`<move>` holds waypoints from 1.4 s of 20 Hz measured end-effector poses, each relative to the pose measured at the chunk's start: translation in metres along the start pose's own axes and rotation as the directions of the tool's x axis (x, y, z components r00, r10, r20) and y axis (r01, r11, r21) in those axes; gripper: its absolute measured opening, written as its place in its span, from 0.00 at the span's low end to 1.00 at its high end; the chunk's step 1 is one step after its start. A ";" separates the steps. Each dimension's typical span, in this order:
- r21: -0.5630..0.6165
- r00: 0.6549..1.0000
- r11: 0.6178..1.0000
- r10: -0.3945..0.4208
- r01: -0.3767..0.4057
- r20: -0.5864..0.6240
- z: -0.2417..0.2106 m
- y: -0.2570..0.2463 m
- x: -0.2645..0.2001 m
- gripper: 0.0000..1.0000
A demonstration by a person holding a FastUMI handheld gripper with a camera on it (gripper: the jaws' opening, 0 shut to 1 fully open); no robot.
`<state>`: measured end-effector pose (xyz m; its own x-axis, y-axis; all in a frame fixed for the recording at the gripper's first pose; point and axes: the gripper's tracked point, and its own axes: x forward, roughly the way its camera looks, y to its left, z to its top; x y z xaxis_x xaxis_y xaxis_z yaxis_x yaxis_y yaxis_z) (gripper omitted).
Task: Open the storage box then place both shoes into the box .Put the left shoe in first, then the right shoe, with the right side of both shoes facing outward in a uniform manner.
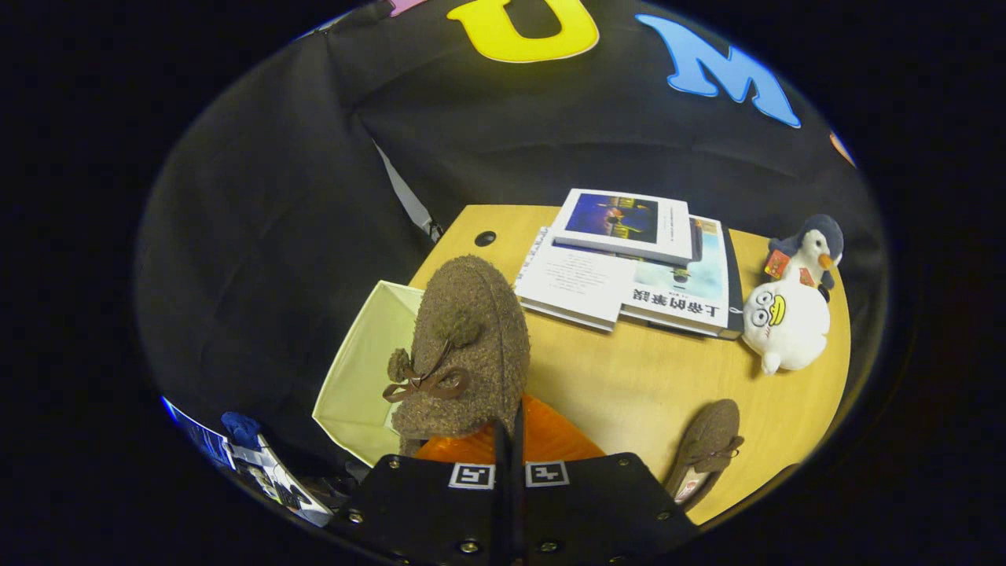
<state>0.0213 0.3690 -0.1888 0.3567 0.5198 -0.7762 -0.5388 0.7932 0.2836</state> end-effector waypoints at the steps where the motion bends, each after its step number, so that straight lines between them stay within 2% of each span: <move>1: -0.018 1.000 1.000 0.014 -0.014 0.002 0.006 0.011 0.004 0.00; 6: -0.081 0.998 0.995 0.056 -0.059 -0.037 0.015 0.061 0.033 0.00; 11: -0.139 0.993 0.989 0.044 -0.059 -0.109 0.006 0.098 0.073 0.00; 20: -0.182 0.984 0.980 0.052 -0.084 -0.173 -0.012 0.134 0.113 0.01; 21: -0.186 0.984 0.979 0.057 -0.089 -0.170 -0.011 0.137 0.114 0.06; 26: -0.212 0.986 0.972 0.074 -0.105 -0.146 -0.004 0.132 0.111 0.77; 28: -0.195 0.988 0.974 0.087 -0.112 -0.129 0.005 0.129 0.098 0.77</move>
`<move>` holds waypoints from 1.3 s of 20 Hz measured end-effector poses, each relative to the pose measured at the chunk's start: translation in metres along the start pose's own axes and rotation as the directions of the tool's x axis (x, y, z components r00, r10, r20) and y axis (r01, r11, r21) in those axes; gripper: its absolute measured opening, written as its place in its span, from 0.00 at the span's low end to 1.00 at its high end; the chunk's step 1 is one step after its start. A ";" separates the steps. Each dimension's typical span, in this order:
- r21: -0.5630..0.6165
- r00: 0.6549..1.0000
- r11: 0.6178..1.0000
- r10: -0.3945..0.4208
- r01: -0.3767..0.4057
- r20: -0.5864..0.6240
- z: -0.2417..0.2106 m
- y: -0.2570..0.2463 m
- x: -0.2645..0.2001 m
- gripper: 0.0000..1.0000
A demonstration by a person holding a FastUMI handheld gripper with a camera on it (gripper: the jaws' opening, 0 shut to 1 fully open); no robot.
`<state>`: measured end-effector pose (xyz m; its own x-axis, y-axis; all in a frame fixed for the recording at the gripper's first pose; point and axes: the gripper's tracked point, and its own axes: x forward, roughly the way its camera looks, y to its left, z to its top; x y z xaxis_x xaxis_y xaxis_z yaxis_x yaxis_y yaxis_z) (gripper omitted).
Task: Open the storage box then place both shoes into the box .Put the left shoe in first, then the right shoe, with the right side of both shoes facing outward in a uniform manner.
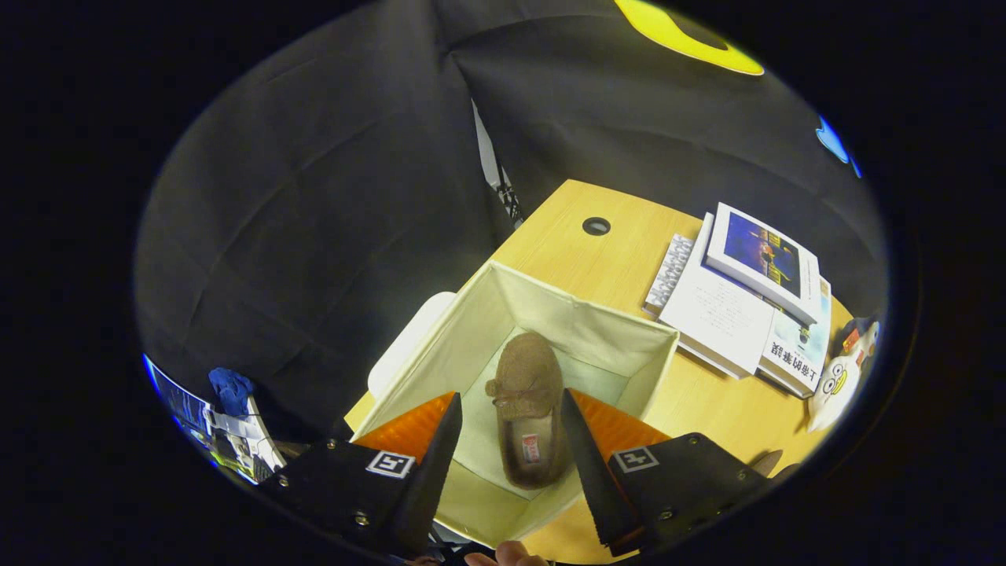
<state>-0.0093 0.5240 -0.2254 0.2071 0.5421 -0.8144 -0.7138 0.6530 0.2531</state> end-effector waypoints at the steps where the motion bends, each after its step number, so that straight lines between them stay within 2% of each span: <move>1: 0.010 1.000 1.000 0.007 -0.007 0.012 0.003 -0.003 -0.008 0.77; 6: 0.044 0.997 0.999 0.018 -0.021 0.081 0.013 -0.029 -0.056 0.77; 13: 0.100 0.987 0.995 -0.028 0.012 0.160 0.010 -0.088 -0.121 0.77; 20: 0.200 0.974 0.979 -0.081 0.038 0.213 -0.036 -0.152 -0.163 0.77; 26: 0.284 0.966 0.957 -0.122 0.054 0.229 -0.077 -0.200 -0.180 0.77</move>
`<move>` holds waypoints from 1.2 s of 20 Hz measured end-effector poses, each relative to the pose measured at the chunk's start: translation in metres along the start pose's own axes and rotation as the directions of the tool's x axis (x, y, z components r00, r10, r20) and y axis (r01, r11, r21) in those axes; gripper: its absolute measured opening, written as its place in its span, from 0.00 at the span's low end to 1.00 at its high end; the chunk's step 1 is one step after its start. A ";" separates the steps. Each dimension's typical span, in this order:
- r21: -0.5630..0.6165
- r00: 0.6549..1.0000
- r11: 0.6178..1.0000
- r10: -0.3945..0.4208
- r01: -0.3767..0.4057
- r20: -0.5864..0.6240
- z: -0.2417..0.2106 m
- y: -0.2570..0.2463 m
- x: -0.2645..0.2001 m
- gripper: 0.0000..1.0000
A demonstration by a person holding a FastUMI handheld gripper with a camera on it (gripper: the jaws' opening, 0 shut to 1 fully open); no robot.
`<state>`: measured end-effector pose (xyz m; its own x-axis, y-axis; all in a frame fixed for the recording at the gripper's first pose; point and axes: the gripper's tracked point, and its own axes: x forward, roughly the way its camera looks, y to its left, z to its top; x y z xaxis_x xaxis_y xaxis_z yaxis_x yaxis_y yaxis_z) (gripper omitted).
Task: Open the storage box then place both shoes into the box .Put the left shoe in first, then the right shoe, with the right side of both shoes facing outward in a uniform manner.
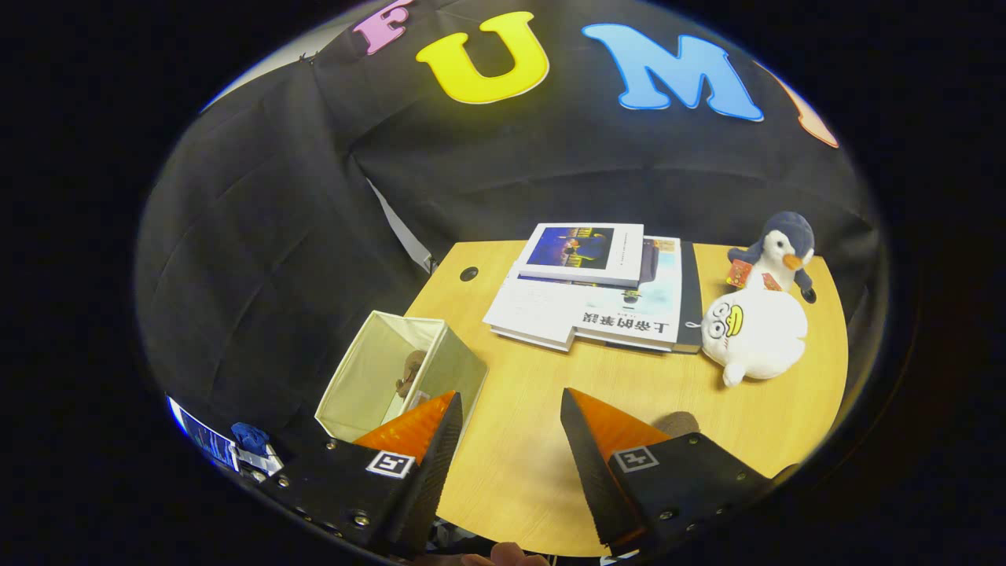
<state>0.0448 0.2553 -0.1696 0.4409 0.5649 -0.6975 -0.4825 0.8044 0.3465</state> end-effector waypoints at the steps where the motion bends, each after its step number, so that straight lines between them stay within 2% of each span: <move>1: 0.007 1.000 1.000 -0.009 0.009 0.007 -0.002 -0.010 -0.004 0.77; 5: 0.019 0.997 0.997 -0.077 0.076 0.031 -0.015 -0.054 -0.013 0.77; 8: 0.055 0.995 0.994 -0.093 0.092 0.019 -0.034 -0.080 -0.018 0.77; 11: 0.043 0.988 0.987 -0.154 0.153 0.009 -0.054 -0.116 -0.024 0.77; 14: 0.054 0.976 0.975 -0.211 0.214 -0.060 -0.092 -0.151 -0.027 0.77; 19: 0.103 0.965 0.967 -0.215 0.232 -0.148 -0.139 -0.178 -0.026 0.77; 24: 0.073 0.947 0.969 -0.213 0.237 -0.241 -0.177 -0.193 -0.013 0.77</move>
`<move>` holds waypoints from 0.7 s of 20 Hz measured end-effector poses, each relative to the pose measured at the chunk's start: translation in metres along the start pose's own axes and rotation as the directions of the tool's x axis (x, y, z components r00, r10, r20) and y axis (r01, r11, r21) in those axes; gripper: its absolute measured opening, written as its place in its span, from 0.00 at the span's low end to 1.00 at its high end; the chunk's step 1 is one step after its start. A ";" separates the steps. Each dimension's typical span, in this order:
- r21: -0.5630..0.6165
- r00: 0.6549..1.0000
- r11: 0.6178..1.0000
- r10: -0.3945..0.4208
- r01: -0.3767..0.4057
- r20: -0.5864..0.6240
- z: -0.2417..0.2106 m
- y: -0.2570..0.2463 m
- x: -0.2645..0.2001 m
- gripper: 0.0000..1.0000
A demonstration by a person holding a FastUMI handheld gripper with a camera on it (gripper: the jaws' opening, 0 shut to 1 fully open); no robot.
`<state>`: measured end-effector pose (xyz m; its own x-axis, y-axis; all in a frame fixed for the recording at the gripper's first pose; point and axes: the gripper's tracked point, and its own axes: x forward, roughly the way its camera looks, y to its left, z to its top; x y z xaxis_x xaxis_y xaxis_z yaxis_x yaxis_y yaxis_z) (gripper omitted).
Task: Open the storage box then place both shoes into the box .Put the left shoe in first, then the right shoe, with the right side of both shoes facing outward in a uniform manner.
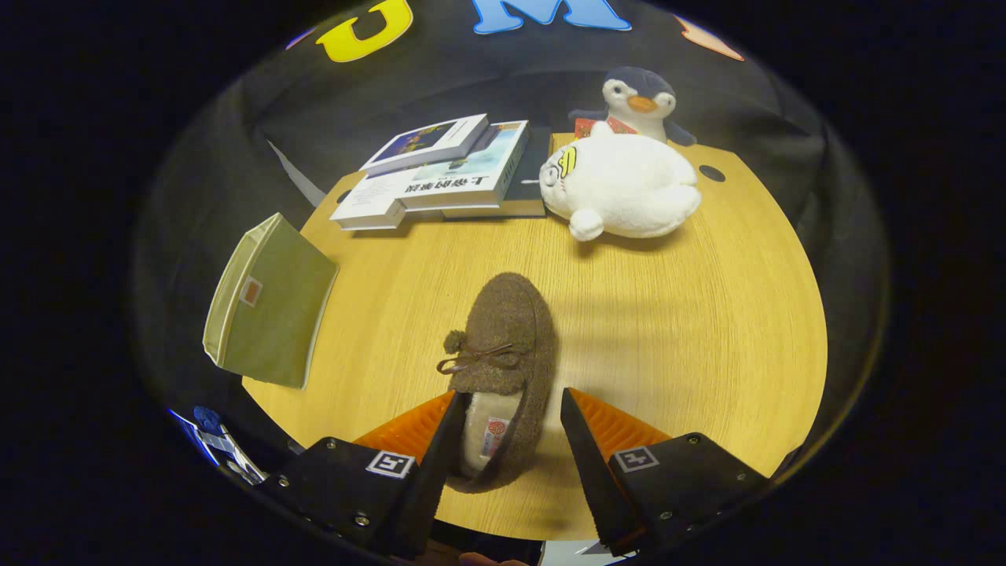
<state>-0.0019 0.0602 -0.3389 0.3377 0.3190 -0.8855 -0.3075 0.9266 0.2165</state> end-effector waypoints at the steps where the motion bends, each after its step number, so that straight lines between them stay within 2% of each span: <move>1: -0.002 1.000 1.000 -0.006 0.006 -0.017 -0.003 -0.004 0.006 0.77; 8: -0.001 0.994 1.000 -0.026 0.026 -0.104 -0.019 -0.023 0.054 0.77; 10: 0.013 0.995 1.000 -0.026 0.027 -0.099 -0.013 -0.027 0.063 0.68; 11: 0.026 0.996 1.000 0.004 -0.001 -0.092 -0.010 -0.021 0.065 0.62; 12: 0.021 0.996 0.999 -0.022 0.024 -0.091 -0.011 -0.026 0.067 0.35; 14: 0.010 0.996 0.999 -0.042 0.043 -0.080 -0.009 -0.028 0.066 0.03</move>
<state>0.0211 0.0537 -0.4069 0.2782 0.2626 -0.9239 -0.2838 0.9414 0.1821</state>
